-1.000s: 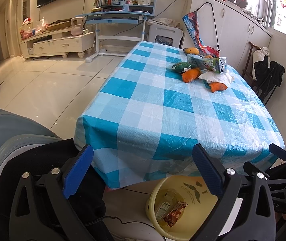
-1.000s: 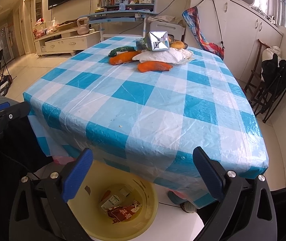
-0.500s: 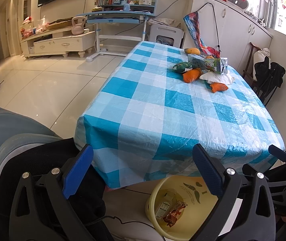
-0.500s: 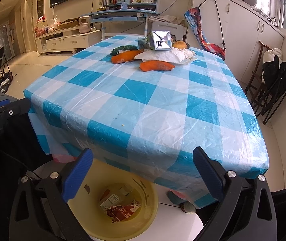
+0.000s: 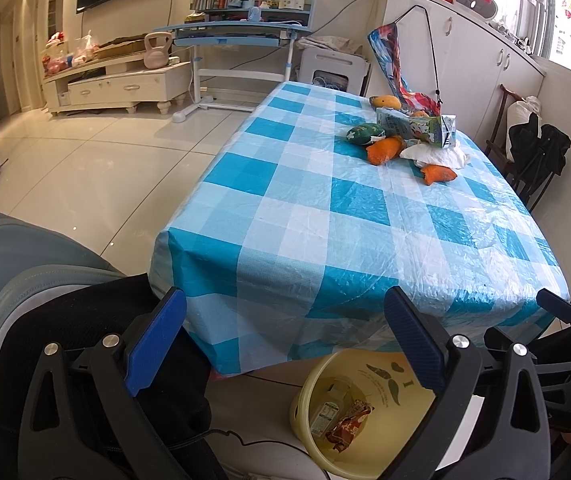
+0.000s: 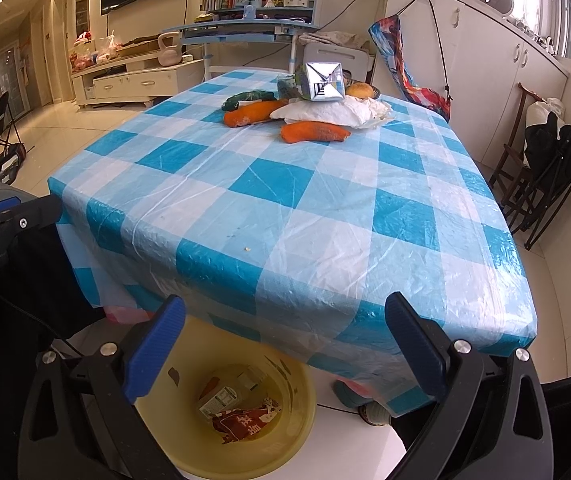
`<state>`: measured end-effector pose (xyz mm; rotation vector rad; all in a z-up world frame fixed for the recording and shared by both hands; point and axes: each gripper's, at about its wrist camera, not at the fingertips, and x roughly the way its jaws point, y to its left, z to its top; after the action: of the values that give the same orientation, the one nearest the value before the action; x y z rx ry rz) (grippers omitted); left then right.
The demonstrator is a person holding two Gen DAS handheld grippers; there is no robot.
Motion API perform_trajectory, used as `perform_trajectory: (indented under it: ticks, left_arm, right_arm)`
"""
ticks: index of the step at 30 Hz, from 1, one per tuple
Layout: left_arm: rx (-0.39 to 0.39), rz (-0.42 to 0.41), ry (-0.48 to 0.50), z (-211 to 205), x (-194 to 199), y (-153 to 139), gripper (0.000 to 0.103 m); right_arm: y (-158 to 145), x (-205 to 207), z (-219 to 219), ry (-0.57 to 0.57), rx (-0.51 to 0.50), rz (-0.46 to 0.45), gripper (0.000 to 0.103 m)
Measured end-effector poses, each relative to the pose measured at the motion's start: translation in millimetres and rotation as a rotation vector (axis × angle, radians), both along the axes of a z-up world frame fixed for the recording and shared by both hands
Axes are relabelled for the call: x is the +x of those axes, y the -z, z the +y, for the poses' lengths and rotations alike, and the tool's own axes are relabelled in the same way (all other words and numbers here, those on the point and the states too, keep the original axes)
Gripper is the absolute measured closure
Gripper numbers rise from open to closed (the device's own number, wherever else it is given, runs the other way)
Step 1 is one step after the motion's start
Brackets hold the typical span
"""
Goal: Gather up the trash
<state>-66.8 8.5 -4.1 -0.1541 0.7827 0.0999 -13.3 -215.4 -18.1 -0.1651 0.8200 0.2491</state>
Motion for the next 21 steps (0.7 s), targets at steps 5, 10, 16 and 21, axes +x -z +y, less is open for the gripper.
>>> perform_trajectory:
  ticks: [5, 10, 16, 21]
  left_arm:
    - [-0.002, 0.001, -0.003, 1.7, 0.5, 1.3, 0.008]
    - [-0.003, 0.002, -0.005, 2.1, 0.8, 1.6, 0.008]
    - [-0.004, 0.002, -0.006, 2.3, 0.8, 1.6, 0.008]
    - [-0.004, 0.002, -0.005, 2.4, 0.9, 1.7, 0.008]
  right_arm:
    - [0.0, 0.1, 0.0, 0.0, 0.0, 0.0, 0.007]
    - [0.0, 0.1, -0.1, 0.0, 0.0, 0.0, 0.007]
    - [0.0, 0.2, -0.2, 0.0, 0.001, -0.001, 0.007]
    - [-0.6, 0.5, -0.3, -0.001, 0.001, -0.002, 0.007]
